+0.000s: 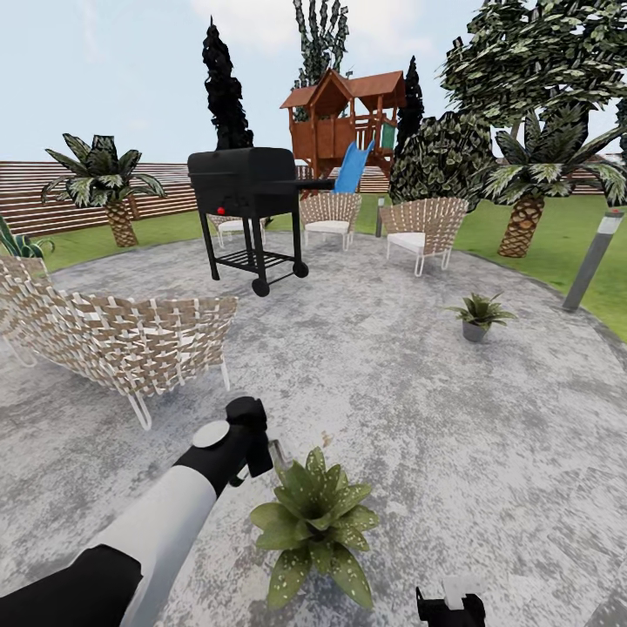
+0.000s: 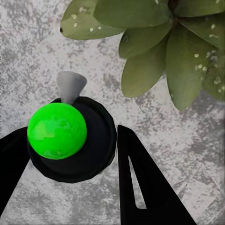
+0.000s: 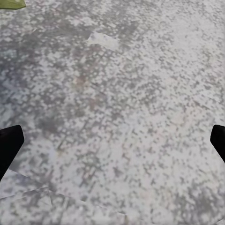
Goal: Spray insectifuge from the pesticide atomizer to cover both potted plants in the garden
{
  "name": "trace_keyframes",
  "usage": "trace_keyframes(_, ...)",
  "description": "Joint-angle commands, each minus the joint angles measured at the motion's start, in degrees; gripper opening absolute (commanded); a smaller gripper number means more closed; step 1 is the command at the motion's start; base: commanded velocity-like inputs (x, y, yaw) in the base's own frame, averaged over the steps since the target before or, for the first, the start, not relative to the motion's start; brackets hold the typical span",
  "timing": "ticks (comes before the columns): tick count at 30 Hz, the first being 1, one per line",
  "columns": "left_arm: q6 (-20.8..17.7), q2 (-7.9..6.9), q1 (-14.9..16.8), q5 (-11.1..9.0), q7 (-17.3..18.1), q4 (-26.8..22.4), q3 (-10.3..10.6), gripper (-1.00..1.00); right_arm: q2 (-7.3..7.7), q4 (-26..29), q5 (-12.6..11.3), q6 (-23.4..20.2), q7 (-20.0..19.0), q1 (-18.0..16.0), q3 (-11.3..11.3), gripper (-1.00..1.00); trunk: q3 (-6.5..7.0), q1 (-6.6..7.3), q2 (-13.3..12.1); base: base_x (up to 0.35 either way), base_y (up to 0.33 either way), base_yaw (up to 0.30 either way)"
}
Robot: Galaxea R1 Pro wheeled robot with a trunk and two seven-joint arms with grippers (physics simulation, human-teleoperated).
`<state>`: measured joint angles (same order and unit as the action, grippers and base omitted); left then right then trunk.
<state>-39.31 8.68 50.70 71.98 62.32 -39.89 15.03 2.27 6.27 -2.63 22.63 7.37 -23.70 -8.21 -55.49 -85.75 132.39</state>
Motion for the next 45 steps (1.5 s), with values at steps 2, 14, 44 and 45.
trace_keyframes(2,-0.41,-0.02,0.03,0.28,0.55,-0.26,-0.06,-1.00,0.01,-0.03,-0.27,0.13,0.28,-0.03,-0.49,1.00,-0.05,0.01,0.02,0.000,0.000,0.000)
trace_keyframes(14,0.18,-1.36,0.13,-4.96,0.69,-0.27,-0.29,-1.00,-0.17,-0.03,-0.27,0.10,0.28,-0.03,-0.50,1.00,-0.05,0.01,0.02,0.000,0.000,0.000)
trace_keyframes(44,0.43,-1.38,-0.16,-4.67,2.42,0.42,0.10,-1.00,-0.07,-0.03,-0.27,0.13,0.28,-0.03,-0.41,1.00,0.08,0.01,0.02,-0.024,0.127,-0.114)
trace_keyframes(45,0.48,-1.37,-0.13,-4.62,3.30,0.43,0.21,-1.00,-0.07,-0.03,-0.27,0.13,0.28,-0.03,-0.41,1.00,0.08,0.01,0.02,0.008,0.177,-0.265)
